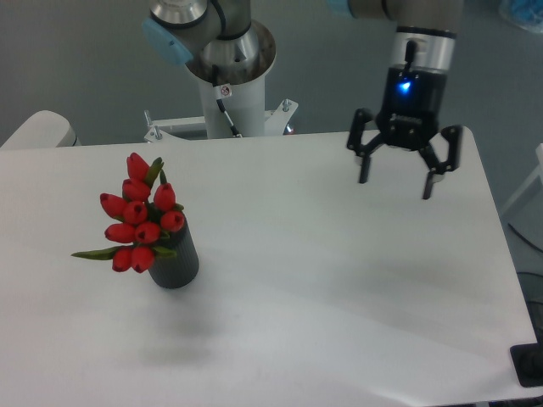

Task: Insert the flowers into the vase

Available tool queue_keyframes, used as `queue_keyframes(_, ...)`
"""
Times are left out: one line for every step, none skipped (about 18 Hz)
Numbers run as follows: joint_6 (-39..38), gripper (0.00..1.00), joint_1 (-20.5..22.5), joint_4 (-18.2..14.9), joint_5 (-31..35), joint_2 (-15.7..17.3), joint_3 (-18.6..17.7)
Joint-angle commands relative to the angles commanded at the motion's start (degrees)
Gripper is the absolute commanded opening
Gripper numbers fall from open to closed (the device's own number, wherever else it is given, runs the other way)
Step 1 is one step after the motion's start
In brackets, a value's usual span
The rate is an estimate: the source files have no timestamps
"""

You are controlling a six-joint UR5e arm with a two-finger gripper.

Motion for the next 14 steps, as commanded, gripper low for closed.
queue_keyframes(1.8,1.0,-1.0,-1.5,2.2,-0.8,1.5)
queue_keyframes(3.7,1.0,-2.1,-3.4,5.1,-1.6,3.2)
queue_keyframes(5.7,1.0,-3.0,-5.5,8.3,-2.2,5.0)
queue_keyframes(7.9,1.0,-3.9,-7.5,10.8,-2.7,6.7)
queue_keyframes(9.8,1.0,-4.7,-9.4,12.4,-3.2,7.6)
queue_keyframes(11.4,1.0,-4.8,-11.0,13.1,-3.4,8.5)
queue_keyframes(13.1,1.0,-5.0,-12.4,13.2,-3.7,9.2)
queue_keyframes(13.5,1.0,-5.1,-12.8,13.2,-4.0,9.5)
queue_keyframes(13.6,1.0,-5.1,-13.2,13.3,-4.0,9.5)
queue_keyframes(13.6,1.0,-5.4,-13.4,13.6,-4.0,9.4)
queue_keyframes(13.6,1.0,-6.0,-13.4,13.9,-4.1,9.3)
queue_keyframes(13.6,1.0,-6.3,-13.4,14.0,-4.1,9.2)
queue_keyframes(13.6,1.0,-6.4,-13.3,14.2,-4.1,9.1)
queue_keyframes(13.6,1.0,-6.5,-13.4,14.3,-4.1,9.2)
